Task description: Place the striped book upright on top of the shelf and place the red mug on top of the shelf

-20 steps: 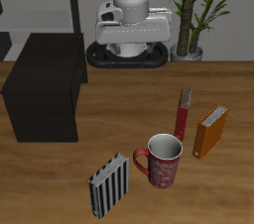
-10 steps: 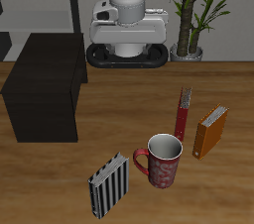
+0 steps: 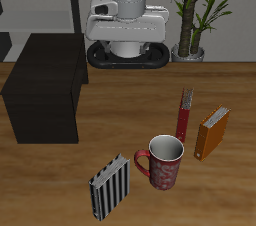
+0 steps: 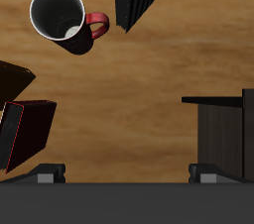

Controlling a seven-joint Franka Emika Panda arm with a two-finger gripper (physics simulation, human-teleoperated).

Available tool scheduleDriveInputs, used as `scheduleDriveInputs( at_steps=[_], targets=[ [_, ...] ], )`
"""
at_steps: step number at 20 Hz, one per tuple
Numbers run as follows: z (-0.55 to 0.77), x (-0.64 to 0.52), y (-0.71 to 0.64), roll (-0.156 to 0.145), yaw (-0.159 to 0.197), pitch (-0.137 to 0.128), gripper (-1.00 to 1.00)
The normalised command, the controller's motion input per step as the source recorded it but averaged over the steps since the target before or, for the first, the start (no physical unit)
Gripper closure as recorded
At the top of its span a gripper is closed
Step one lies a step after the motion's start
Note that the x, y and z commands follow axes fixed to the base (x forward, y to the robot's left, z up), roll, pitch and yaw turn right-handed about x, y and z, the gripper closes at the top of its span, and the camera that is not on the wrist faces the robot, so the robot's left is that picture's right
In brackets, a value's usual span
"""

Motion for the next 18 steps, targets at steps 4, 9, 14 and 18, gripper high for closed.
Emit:
scheduleDriveInputs(
  at_steps=[4, 9, 14, 18],
  targets=[
    [0.15, 0.38, -0.13, -0.042, -0.023, -0.004, -1.00],
    [0.03, 0.30, -0.05, 0.028, -0.013, 0.003, -1.00],
    [-0.02, 0.31, -0.05, -0.002, -0.035, 0.009, -1.00],
    [0.01, 0.45, -0.09, -0.049, -0.013, -0.008, -1.00]
  ],
)
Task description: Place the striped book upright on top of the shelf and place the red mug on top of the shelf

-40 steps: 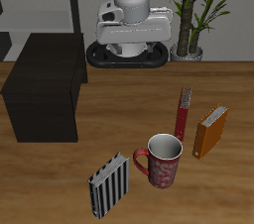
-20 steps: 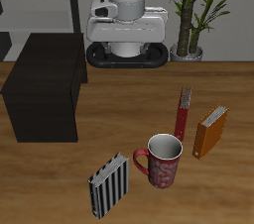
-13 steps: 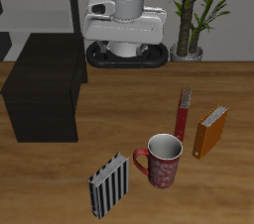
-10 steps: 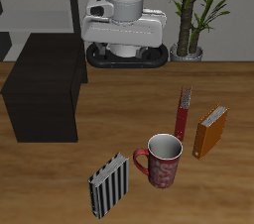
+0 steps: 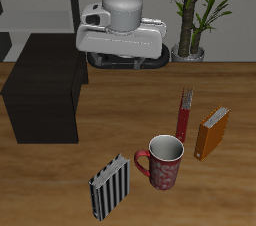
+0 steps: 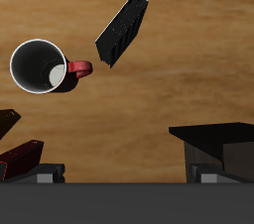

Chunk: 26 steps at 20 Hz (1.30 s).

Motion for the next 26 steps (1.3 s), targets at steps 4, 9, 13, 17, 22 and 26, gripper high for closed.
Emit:
scheduleDriveInputs(
  at_steps=[4, 9, 13, 17, 22, 26],
  targets=[
    [0.12, 0.34, 0.01, -0.018, -0.017, -0.025, -1.00],
    [0.03, 0.32, 0.09, 0.008, -0.030, -0.027, -1.00],
    [-0.09, 0.45, 0.11, 0.013, -0.011, -0.020, -1.00],
    [-0.23, 0.38, 0.09, 0.036, 0.027, 0.023, -1.00],
    [-0.22, 0.38, 0.00, 0.017, -0.019, 0.019, -1.00],
    [-0.24, 0.37, -0.01, 0.020, -0.026, 0.030, -1.00]
  ],
)
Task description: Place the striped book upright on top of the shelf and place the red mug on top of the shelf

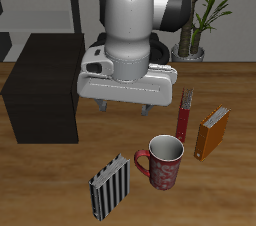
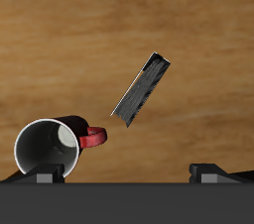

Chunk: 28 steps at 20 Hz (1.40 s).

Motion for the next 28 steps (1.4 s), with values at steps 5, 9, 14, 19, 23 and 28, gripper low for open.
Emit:
scheduleDriveInputs(
  at_steps=[5, 9, 14, 19, 23, 28],
  targets=[
    [-0.08, 0.23, -0.02, 0.066, 0.000, -0.013, -1.00],
    [-0.06, 0.16, -0.05, 0.006, -0.007, -0.016, -1.00],
    [-0.01, 0.15, -0.09, -0.003, -0.026, -0.020, -1.00],
    [-0.03, 0.09, -0.02, -0.014, -0.019, -0.031, -1.00],
    [-0.04, 0.07, 0.00, 0.015, -0.008, -0.018, -1.00],
    [0.02, 0.15, -0.17, 0.014, -0.071, -0.028, -1.00]
  ],
)
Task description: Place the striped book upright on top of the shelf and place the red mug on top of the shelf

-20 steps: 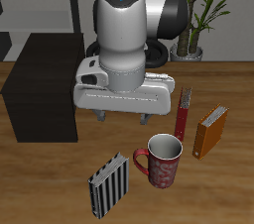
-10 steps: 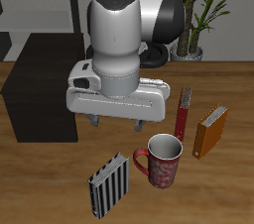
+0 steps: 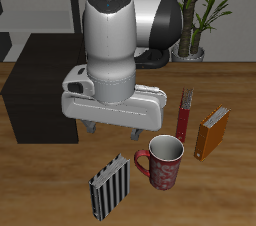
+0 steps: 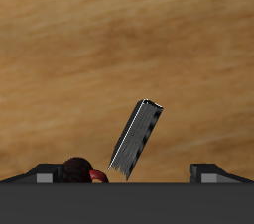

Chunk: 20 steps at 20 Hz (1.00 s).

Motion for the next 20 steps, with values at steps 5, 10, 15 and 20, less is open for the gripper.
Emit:
scheduleDriveInputs(
  at_steps=[5, 10, 15, 20],
  targets=[
    [-0.06, 0.11, -0.10, -0.002, -0.044, -0.012, -1.00],
    [-0.17, 0.03, 0.09, 0.016, -0.046, -0.025, -1.00],
    [-0.37, 0.10, -0.02, 0.026, -0.097, 0.034, -1.00],
    [-0.24, 0.02, -0.11, -0.021, -0.026, 0.001, -1.00]
  ],
)
